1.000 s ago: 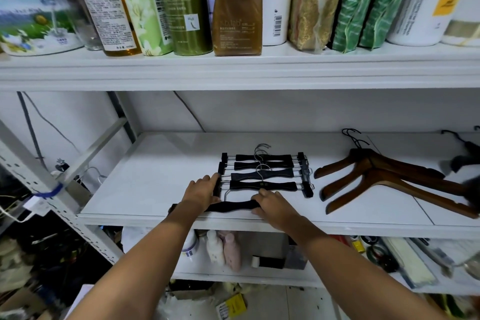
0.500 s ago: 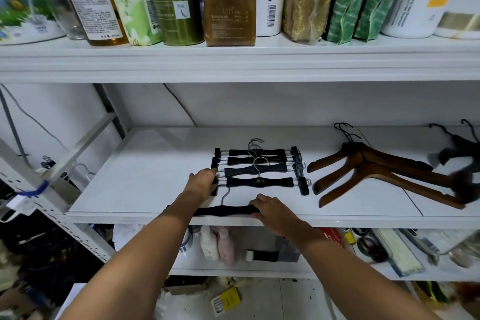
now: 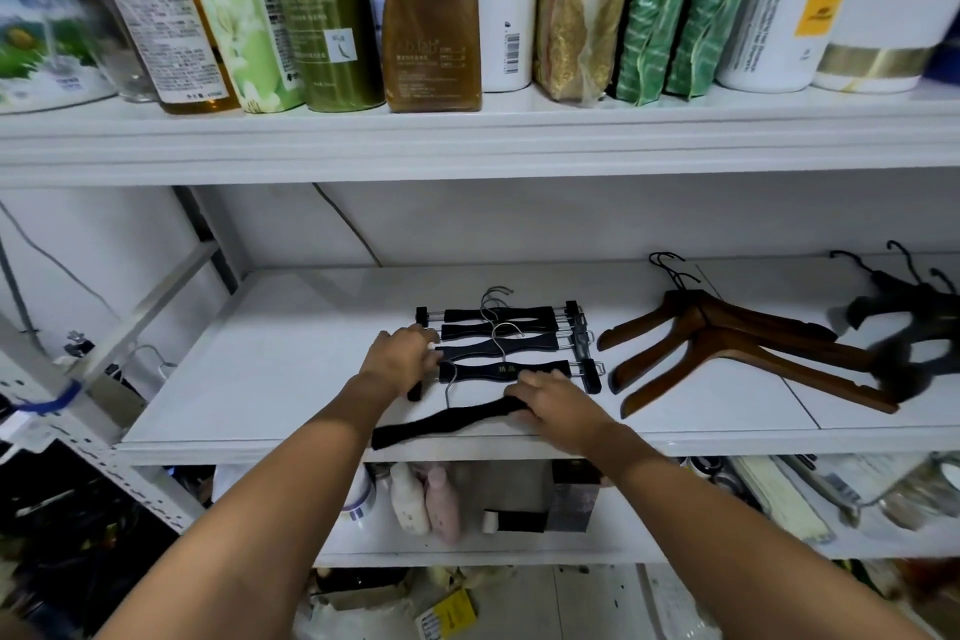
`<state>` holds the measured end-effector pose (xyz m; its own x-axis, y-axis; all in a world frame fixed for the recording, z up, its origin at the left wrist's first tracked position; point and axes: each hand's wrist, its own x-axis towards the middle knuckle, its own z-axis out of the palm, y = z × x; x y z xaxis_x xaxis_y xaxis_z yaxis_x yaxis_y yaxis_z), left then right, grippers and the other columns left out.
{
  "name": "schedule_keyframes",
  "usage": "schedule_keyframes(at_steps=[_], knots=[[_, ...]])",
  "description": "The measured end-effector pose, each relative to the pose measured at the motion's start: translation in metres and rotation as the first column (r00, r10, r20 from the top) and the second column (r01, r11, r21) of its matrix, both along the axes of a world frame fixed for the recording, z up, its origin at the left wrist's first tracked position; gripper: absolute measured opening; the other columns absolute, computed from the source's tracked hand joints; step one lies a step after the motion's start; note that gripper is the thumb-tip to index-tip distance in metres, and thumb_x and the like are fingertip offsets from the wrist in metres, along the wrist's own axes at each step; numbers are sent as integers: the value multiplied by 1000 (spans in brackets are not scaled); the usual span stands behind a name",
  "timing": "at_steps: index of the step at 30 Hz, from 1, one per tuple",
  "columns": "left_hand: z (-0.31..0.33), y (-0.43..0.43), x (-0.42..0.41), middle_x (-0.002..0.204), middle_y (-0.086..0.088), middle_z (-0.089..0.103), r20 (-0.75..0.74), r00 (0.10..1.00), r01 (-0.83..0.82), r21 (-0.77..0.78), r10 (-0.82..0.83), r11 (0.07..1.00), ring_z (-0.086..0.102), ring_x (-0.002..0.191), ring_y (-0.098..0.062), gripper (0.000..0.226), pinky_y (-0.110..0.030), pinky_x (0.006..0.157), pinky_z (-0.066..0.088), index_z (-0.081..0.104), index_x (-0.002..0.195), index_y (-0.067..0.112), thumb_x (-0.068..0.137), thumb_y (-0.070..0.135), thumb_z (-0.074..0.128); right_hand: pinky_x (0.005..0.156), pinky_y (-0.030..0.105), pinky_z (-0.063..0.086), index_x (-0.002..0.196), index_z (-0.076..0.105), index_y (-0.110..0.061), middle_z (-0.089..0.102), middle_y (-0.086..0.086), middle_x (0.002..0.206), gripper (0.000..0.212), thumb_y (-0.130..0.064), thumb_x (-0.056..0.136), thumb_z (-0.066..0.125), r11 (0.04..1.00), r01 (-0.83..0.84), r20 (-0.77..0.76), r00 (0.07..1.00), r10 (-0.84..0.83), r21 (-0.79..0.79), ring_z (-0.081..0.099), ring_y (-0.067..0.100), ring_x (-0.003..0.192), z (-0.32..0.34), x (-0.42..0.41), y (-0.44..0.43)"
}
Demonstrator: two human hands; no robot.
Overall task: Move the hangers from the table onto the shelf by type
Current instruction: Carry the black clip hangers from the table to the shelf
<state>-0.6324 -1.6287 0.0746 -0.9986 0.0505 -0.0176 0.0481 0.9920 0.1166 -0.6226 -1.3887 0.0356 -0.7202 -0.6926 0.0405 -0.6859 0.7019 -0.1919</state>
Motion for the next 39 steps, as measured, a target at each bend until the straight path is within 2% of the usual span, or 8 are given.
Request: schedule_keyframes(at_steps=[8, 14, 17, 22, 25, 29, 33, 39], knots=[[45, 36, -6, 119, -2, 59, -47, 968, 249, 121, -246, 961, 56, 107, -20, 43, -30, 88, 43, 58, 120, 20, 88, 48, 57, 101, 33, 33, 133, 52, -15, 54, 4, 123, 40, -33, 98, 49, 991, 98, -136, 985, -110, -87, 50, 23, 116, 68, -40, 9], [53, 54, -18, 119, -3, 58, -49, 967, 251, 14, -250, 968, 55, 109, -23, 35, -35, 89, 46, 55, 122, 19, 91, 34, 57, 102, 31, 29, 131, 54, -19, 56, 2, 121, 37, -31, 97, 49, 995, 83, -346, 933, -100, -63, 48, 22, 117, 94, -47, 20], [52, 61, -23, 110, -4, 63, -93, 980, 187, 112, -177, 976, 59, 100, -23, 26, -33, 81, 47, 59, 113, 20, 90, 32, 59, 108, 35, 30, 125, 60, -19, 59, 3, 120, 38, -28, 88, 62, 994, 104, -558, 823, -110, -42, 52, 25, 115, 103, -43, 26], [51, 66, -35, 89, -2, 66, -109, 994, 21, 417, 27, 909, 62, 83, -22, 17, -33, 75, 50, 63, 100, 19, 86, 29, 67, 95, 41, 47, 114, 63, -13, 61, 10, 118, 50, -22, 68, 83, 937, 132, -667, 670, -325, -324, 54, 29, 105, 102, -33, 34], [49, 72, -40, 76, -1, 57, -69, 996, -14, 563, 64, 826, 53, 72, -19, 12, -28, 64, 40, 60, 86, 12, 84, 19, 70, 87, 40, 52, 105, 62, -4, 58, 19, 115, 41, -22, 74, 81, 831, 164, -565, 663, -492, -531, 50, 29, 108, 95, -27, 30], [47, 79, -41, 65, 4, 44, -29, 986, -75, 804, 165, 590, 45, 62, -12, 26, -17, 57, 38, 49, 69, 17, 84, 7, 68, 95, 35, 47, 125, 48, -7, 47, 13, 129, 48, -36, 90, 62, 758, 345, -136, 861, -491, -554, 46, 25, 119, 83, -27, 24], [50, 81, -31, 88, -3, 61, 75, 988, -86, 994, 134, 73, 64, 82, -17, 7, -23, 76, 56, 55, 91, 12, 93, 6, 55, 109, 38, 37, 141, 35, -12, 42, 11, 142, 64, -38, 90, 62, 845, 420, 451, 857, -250, -331, 43, 25, 130, 64, -25, 16], [41, 76, -18, 98, -11, 63, 151, 986, -132, 967, 75, -219, 64, 101, -28, 16, -38, 96, 47, 55, 96, 10, 96, -3, 45, 102, 37, 43, 141, 40, -16, 60, 11, 128, 54, -31, 93, 61, 831, 447, 483, 837, -257, -332, 56, 25, 118, 51, -27, 10]])
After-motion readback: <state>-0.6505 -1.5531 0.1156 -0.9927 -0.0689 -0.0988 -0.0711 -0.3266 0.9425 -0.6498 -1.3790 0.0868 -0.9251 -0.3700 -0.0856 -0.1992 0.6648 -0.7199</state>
